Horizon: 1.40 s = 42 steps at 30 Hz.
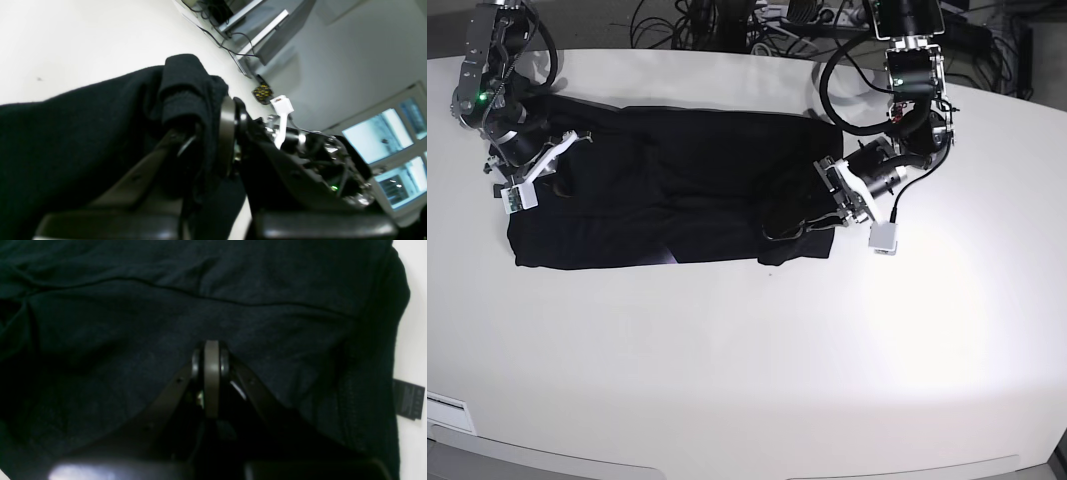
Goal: Fold the T-shirt properly
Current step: 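Lift the hem end with the left gripper and fold it toward the right gripper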
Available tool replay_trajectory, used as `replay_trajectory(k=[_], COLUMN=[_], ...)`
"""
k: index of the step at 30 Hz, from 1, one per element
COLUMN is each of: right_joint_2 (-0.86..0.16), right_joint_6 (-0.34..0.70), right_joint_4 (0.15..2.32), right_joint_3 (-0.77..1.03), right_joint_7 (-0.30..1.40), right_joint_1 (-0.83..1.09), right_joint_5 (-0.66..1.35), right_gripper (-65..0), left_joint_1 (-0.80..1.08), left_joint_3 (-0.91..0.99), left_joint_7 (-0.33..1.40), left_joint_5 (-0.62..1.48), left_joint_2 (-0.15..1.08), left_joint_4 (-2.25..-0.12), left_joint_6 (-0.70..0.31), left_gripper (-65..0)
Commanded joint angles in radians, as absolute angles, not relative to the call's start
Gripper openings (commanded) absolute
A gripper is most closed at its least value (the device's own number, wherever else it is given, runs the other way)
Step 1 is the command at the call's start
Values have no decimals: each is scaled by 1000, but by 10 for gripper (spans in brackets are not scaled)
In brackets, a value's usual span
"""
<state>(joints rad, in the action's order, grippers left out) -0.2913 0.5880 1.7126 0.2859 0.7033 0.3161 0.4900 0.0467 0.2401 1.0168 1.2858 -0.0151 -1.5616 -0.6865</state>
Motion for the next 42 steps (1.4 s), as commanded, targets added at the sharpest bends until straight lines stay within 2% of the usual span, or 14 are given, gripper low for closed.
replay_trajectory(k=[1,19,20,23,24,25,27,34,35,37,38,39,40,42], right_joint_2=[-300,-300,-301,-303,-302,-302,-302,-302,-302,-302,-302,-302,-302,-302], right_joint_6=[603,603,603,603,606,614,632,636,636,636,636,636,636,636], right_joint_4=[1718,1718,1718,1718,1718,1718,1718,1718,1718,1718,1718,1718,1718,1718], right_joint_3=[286,286,286,286,286,286,286,286,286,286,286,286,286,286], right_joint_7=[746,770,773,784,791,801,816,817,817,817,817,817,817,817], right_joint_1=[319,319,319,319,319,319,319,319,319,319,319,319,318,316], right_joint_5=[483,501,501,527,542,558,578,580,580,580,580,580,580,580], right_gripper=[-650,-650,-650,-650,-650,-643,-616,-616,-616,-616,-616,-616,-616,-616], left_joint_1=[30,30,30,29,27,24,20,20,20,20,19,20,20,19], left_joint_3=[236,154,149,143,143,143,143,143,145,145,145,146,146,147], left_joint_7=[991,965,950,910,905,905,912,924,924,916,917,925,941,941], left_joint_5=[1301,1285,1272,1244,1244,1246,1250,1283,1282,1281,1279,1278,1278,1241], left_joint_2=[-23,-51,-51,-51,-51,-51,-51,-50,-50,-51,-50,-50,-50,-50], left_joint_4=[-1576,-1576,-1576,-1576,-1576,-1576,-1576,-1576,-1576,-1576,-1576,-1576,-1576,-1576], left_joint_6=[-698,-698,-698,-698,-698,-698,-698,-698,-698,-698,-698,-698,-698,-698], left_gripper=[-650,-650,-631,-397,-333,-304,-305,-308,-328,-417,-500,-615,-650,-650])
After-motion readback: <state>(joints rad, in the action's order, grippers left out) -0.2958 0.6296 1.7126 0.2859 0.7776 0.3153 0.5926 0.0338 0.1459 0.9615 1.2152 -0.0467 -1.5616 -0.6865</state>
